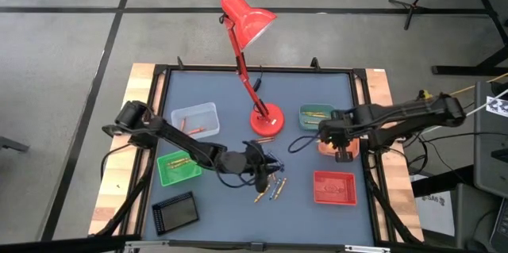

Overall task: Sort crayons
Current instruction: Put the yellow crayon into the blue bin

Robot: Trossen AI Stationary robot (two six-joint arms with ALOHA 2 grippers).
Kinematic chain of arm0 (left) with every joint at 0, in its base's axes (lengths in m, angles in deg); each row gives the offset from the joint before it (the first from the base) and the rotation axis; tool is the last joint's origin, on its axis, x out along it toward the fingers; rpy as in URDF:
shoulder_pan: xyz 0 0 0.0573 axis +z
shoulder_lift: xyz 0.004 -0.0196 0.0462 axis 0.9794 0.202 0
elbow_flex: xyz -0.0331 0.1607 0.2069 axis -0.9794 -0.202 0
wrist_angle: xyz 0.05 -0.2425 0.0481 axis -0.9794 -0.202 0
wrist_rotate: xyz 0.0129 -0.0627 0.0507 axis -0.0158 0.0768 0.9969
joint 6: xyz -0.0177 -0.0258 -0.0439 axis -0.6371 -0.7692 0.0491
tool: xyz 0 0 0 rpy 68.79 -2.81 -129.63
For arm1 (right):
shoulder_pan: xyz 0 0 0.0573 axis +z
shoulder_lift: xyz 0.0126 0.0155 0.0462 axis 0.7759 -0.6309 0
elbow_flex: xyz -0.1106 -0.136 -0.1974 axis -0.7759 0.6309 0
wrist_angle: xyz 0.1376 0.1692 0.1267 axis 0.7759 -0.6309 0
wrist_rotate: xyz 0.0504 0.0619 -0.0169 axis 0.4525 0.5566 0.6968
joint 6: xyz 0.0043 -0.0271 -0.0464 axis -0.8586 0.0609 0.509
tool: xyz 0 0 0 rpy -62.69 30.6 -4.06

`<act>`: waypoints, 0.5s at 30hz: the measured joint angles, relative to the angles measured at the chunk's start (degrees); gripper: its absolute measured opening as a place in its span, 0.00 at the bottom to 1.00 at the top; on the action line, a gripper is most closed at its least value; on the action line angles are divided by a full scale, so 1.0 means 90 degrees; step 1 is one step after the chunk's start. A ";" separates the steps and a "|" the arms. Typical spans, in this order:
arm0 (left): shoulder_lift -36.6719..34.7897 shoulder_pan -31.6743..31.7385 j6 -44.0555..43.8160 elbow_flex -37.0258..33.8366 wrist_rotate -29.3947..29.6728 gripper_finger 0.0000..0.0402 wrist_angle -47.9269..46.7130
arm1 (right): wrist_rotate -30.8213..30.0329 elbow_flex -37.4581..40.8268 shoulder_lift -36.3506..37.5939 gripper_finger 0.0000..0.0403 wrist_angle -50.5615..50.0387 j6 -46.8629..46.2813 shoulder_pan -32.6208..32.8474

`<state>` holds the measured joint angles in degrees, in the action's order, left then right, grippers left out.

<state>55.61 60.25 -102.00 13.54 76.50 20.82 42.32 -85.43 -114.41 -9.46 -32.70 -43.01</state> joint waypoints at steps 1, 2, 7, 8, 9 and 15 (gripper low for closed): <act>0.0049 0.0026 0.0090 0.0078 0.0010 0.32 -0.0026 | 0.0000 0.0133 0.0051 0.03 0.0054 -0.0009 0.0000; 0.0092 0.0058 0.0153 0.0138 0.0019 0.32 -0.0030 | 0.0000 0.0252 0.0090 0.03 0.0088 -0.0008 0.0000; 0.0138 0.0196 0.0311 0.0279 0.0029 0.32 -0.0039 | -0.0010 0.0618 0.0097 0.03 0.0187 0.0018 -0.0002; 0.0138 0.0220 0.0313 0.0282 0.0032 0.32 -0.0043 | -0.0011 0.0659 0.0097 0.03 0.0204 0.0018 -0.0002; 0.0138 0.0236 0.0313 0.0282 0.0039 0.32 -0.0047 | -0.0012 0.0695 0.0097 0.03 0.0260 0.0020 -0.0001; 0.0138 0.0306 0.0314 0.0282 0.0073 0.32 -0.0202 | -0.0636 0.0714 0.0094 0.03 0.0494 0.0037 -0.0002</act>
<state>56.86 63.00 -99.17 16.08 77.15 19.01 36.60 -79.01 -113.56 -5.01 -32.37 -43.03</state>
